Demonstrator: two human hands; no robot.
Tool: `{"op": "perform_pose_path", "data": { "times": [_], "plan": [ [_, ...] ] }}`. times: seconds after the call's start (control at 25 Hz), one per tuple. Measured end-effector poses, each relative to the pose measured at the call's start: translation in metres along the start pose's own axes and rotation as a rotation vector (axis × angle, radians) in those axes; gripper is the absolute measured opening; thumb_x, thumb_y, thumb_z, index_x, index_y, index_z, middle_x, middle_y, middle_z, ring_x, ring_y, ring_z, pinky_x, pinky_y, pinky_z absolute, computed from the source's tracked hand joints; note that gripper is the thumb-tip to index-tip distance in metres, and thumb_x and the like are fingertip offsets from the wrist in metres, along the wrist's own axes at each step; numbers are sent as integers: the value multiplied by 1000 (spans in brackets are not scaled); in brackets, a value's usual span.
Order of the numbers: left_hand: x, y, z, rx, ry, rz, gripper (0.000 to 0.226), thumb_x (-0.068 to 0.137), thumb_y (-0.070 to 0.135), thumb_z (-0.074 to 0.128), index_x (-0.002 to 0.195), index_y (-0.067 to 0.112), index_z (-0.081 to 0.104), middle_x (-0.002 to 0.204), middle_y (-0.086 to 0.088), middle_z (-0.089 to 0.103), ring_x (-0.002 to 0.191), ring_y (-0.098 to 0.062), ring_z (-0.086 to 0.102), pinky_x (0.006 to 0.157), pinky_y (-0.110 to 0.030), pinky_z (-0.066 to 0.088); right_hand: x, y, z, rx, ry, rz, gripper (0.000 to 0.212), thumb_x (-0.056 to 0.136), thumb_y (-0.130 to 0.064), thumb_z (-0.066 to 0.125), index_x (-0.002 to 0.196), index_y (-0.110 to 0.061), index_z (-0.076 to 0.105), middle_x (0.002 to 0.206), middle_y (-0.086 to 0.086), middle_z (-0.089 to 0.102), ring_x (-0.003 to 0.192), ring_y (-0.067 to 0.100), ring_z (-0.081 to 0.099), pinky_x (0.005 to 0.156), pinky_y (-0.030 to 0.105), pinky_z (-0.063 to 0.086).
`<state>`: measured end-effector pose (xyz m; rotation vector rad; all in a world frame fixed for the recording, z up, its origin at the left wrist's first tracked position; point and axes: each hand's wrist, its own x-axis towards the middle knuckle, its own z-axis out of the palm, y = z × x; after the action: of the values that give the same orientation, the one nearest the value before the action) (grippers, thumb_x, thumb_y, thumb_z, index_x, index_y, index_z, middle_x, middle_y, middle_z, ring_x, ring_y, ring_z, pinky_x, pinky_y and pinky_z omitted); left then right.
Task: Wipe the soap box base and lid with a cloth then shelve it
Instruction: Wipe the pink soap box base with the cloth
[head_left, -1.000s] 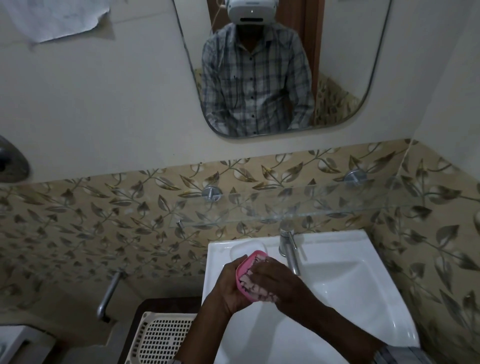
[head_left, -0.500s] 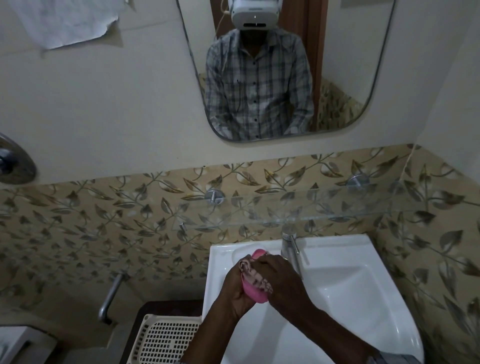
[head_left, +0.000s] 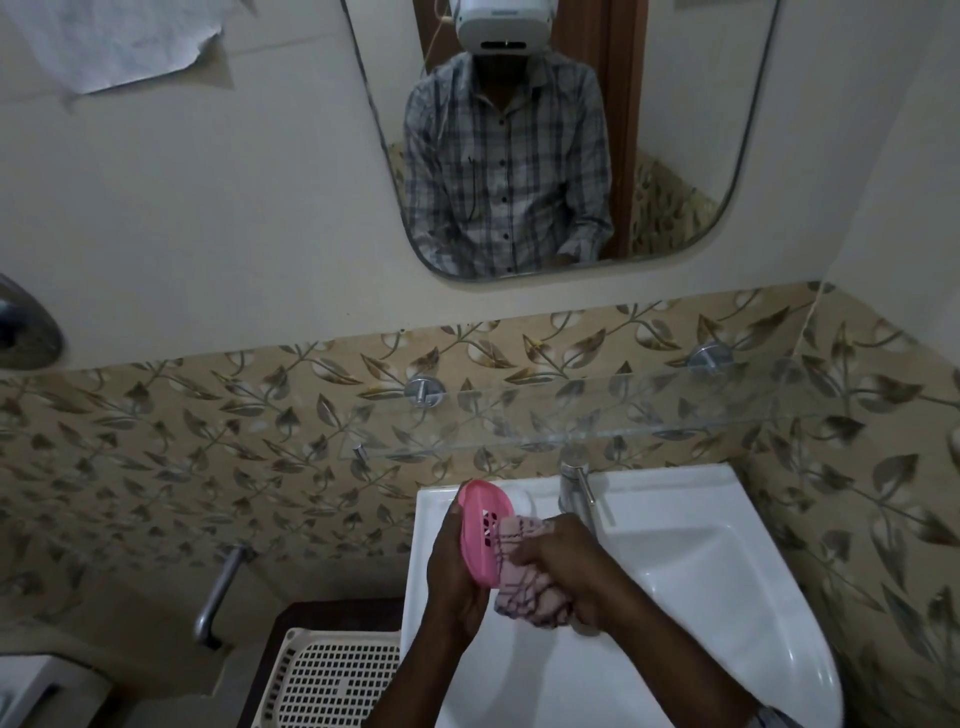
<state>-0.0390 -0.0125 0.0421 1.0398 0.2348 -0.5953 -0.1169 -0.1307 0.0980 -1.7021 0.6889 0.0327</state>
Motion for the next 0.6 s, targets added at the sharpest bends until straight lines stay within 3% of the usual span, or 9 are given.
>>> {"op": "perform_pose_path", "data": {
  "times": [0.04, 0.12, 0.2, 0.28, 0.36, 0.48, 0.56, 0.6],
  "plan": [
    [2, 1, -2, -26, -49, -17, 52, 98, 40, 49, 133, 3, 58, 127, -31, 61, 109, -39, 63, 96, -53, 52, 2, -3, -10, 96, 73, -7, 10, 82, -5, 65, 78, -8, 73, 69, 11, 76, 61, 22, 74, 63, 38, 63],
    [0, 4, -1, 13, -123, 6, 61, 85, 42, 66, 127, -1, 61, 115, -28, 64, 98, -35, 64, 101, -55, 46, 13, -11, -16, -69, 287, -191, 18, 90, -10, 63, 76, -18, 72, 70, -2, 74, 58, 9, 70, 56, 22, 57],
    [1, -2, 8, 27, -111, 12, 80, 64, 42, 84, 118, -12, 60, 97, -24, 73, 97, -35, 61, 114, -57, 32, 4, -16, 6, -220, 323, -383, 16, 95, -13, 58, 97, -19, 73, 86, -6, 72, 74, 8, 67, 65, 18, 54],
    [4, -6, 10, -59, -86, -34, 76, 81, 36, 67, 138, -10, 46, 129, -33, 60, 121, -44, 54, 116, -56, 32, -13, 0, 37, -312, 264, -568, 27, 90, -5, 64, 116, -13, 70, 104, -1, 73, 93, 16, 70, 80, 21, 56],
    [8, -5, 1, -141, -42, -77, 61, 97, 33, 45, 147, -2, 39, 147, -35, 41, 125, -47, 49, 104, -57, 46, -20, 21, 36, -453, 149, -736, 38, 78, 1, 72, 113, -14, 74, 107, 3, 77, 95, 18, 73, 82, 24, 58],
    [5, -2, -21, -107, -173, -153, 72, 94, 49, 48, 141, -5, 47, 140, -37, 48, 121, -45, 54, 96, -52, 54, -4, 12, -10, -469, -37, -555, 22, 83, -4, 63, 85, -21, 76, 84, 2, 78, 76, 10, 72, 71, 21, 55],
    [3, 2, -29, 53, -268, -82, 72, 85, 48, 68, 134, -3, 56, 132, -37, 56, 114, -43, 61, 91, -48, 56, 11, -2, -32, -342, 176, -486, 30, 88, -1, 61, 76, -26, 69, 69, -7, 73, 60, -3, 66, 59, 13, 52],
    [2, 3, -30, 130, -287, -43, 67, 81, 41, 76, 130, -2, 60, 128, -36, 59, 110, -43, 63, 88, -48, 56, 16, -8, -34, -311, 248, -539, 31, 89, 1, 60, 86, -26, 73, 76, -9, 75, 63, -4, 67, 60, 10, 52]
  ]
}}
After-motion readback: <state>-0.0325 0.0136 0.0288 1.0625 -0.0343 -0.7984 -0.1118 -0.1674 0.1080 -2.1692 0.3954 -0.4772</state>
